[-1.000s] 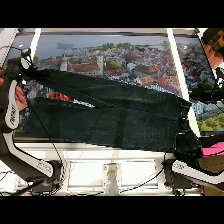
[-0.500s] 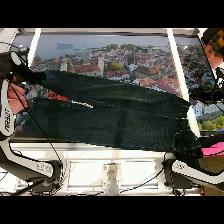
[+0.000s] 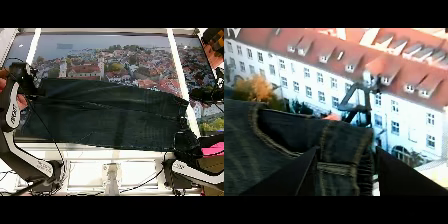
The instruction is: Fold the clothes and pants, and hang the long-sleeved shirts on hangers.
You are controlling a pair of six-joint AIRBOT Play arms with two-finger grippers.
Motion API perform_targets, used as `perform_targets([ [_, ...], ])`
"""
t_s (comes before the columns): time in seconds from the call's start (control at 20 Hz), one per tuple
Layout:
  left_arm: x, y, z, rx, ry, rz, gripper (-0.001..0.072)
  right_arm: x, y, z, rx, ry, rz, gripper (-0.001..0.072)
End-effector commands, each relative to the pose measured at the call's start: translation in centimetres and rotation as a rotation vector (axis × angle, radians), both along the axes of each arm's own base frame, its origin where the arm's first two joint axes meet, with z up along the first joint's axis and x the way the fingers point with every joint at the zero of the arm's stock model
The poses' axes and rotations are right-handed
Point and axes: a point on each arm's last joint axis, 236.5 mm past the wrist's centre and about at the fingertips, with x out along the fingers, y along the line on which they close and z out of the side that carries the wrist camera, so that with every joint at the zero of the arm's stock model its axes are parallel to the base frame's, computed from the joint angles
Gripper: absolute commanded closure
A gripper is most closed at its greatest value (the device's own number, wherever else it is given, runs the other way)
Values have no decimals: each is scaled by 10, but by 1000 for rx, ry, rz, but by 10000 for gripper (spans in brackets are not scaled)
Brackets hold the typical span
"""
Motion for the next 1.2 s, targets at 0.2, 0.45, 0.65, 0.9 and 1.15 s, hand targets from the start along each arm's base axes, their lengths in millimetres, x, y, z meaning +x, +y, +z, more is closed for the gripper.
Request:
perform_targets([
  [0.2, 17, 20, -2, 65, -89, 35, 679, -38, 10, -24, 70, 166, 81, 311],
  [0.45, 18, 20, -2, 64, -91, 34, 679, -79, 46, -51, 296, 259, 130, 220],
  [0.65, 18, 16, -4, 50, -93, 39, 679, -98, 54, -80, 348, 351, 99, 105],
  [0.9, 18, 11, -5, 28, -96, 46, 679, -98, 53, -101, 375, 386, 82, 106],
  [1.15, 17, 11, -5, 28, -90, 48, 679, -82, 81, -105, 530, 334, 94, 204],
])
